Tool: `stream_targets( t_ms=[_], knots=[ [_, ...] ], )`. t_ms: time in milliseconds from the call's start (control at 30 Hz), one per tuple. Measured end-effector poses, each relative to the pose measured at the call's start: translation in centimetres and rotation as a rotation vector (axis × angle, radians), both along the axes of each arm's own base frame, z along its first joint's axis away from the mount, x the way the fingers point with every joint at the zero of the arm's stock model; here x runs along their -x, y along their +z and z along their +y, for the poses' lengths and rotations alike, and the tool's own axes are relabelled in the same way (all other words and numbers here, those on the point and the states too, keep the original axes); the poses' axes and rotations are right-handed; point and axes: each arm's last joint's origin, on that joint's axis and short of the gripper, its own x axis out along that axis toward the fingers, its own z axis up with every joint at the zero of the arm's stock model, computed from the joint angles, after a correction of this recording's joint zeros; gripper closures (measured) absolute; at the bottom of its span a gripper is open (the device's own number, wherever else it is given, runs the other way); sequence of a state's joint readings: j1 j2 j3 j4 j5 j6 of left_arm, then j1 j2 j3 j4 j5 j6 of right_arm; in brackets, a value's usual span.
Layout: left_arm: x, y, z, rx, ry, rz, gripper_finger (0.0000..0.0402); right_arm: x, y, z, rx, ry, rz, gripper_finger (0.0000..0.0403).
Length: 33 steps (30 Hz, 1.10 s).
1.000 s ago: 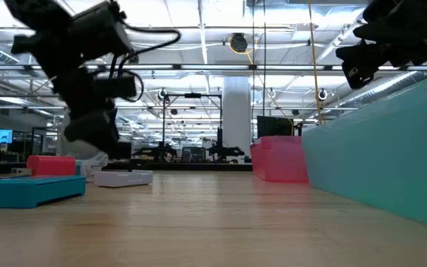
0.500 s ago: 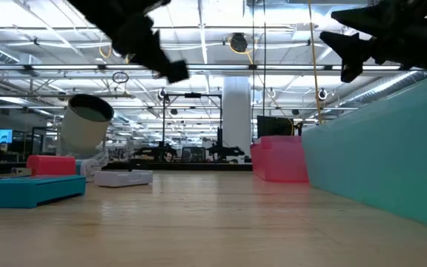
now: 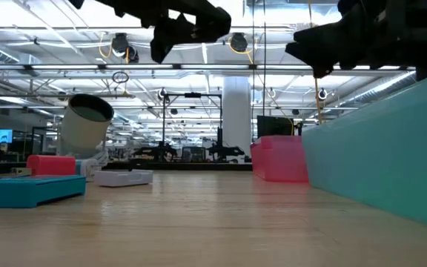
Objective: Pick & Place Office items
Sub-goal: Put the left black charger adapter into the red bin
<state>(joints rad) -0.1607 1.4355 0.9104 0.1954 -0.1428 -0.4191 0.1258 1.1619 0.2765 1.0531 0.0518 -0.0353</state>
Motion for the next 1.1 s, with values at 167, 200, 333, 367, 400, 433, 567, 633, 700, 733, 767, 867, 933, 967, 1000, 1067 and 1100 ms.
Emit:
stream_targets(
  t_ms=[167, 200, 333, 367, 400, 433, 567, 633, 700, 733, 767, 867, 933, 967, 1000, 1067, 1100],
  knots=[
    [-0.6, -1.1, -0.1, 0.057, -0.04, 0.036, 0.0251, -2.2, -0.5, 1.6, 0.189, 0.045, 0.045, 0.0232],
    [-0.8, -1.4, -0.2, 0.069, -0.05, 0.044, 0.0251, -2.7, -0.5, 1.8, 0.221, 0.045, 0.05, 0.0232],
    [-1.5, -2.4, -0.5, 0.101, -0.11, 0.061, 0.0243, -4.5, -0.3, 2.6, 0.315, -0.03, 0.061, 0.0221],
    [-1.6, -2.7, -0.5, 0.108, -0.12, 0.069, 0.0239, -5.0, -0.2, 2.8, 0.343, -0.042, 0.067, 0.0214],
    [-1.8, -3.0, -0.6, 0.112, -0.128, 0.073, 0.0237, -5.4, -0.2, 3.0, 0.373, -0.053, 0.082, 0.0205],
    [-1.8, -3.2, -0.6, 0.113, -0.129, 0.082, 0.0237, -5.8, -0.2, 3.2, 0.402, -0.068, 0.101, 0.0194],
    [-2.0, -3.5, -0.5, 0.114, -0.126, 0.093, 0.0251, -7.6, 0.0, 3.6, 0.453, -0.097, 0.173, 0.0141],
    [-1.9, -3.5, -0.3, 0.117, -0.121, 0.1, 0.0251, -8.4, 0.0, 3.7, 0.475, -0.094, 0.196, 0.0116],
    [-2.0, -3.5, -0.1, 0.127, -0.115, 0.096, 0.0251, -8.9, 0.0, 3.9, 0.498, -0.088, 0.201, 0.0098],
    [-2.0, -3.5, 0.0, 0.129, -0.111, 0.098, 0.0251, -9.1, 0.2, 3.9, 0.507, -0.087, 0.195, 0.0092],
    [-2.0, -3.6, 0.1, 0.132, -0.11, 0.102, 0.025, -9.2, 0.3, 4.0, 0.516, -0.086, 0.189, 0.0088],
    [-2.0, -3.6, 0.1, 0.14, -0.122, 0.108, 0.0239, -9.2, 0.6, 4.0, 0.535, -0.09, 0.166, 0.0087],
    [-2.0, -3.6, 0.0, 0.14, -0.123, 0.108, 0.0239, -9.2, 0.7, 4.1, 0.548, -0.087, 0.154, 0.0092],
    [-2.0, -3.6, 0.0, 0.141, -0.125, 0.108, 0.0241, -9.2, 0.7, 4.2, 0.563, -0.073, 0.144, 0.0096],
    [-2.0, -3.6, 0.0, 0.145, -0.13, 0.106, 0.0245, -9.2, 0.8, 4.4, 0.577, -0.043, 0.13, 0.01],
    [-2.0, -3.5, 0.1, 0.172, -0.147, 0.1, 0.0251, -9.2, 0.8, 4.5, 0.594, 0.013, 0.112, 0.0109],
    [-2.1, -3.5, 0.2, 0.185, -0.152, 0.102, 0.0251, -9.3, 0.7, 4.6, 0.597, 0.02, 0.117, 0.0113]
  ],
)
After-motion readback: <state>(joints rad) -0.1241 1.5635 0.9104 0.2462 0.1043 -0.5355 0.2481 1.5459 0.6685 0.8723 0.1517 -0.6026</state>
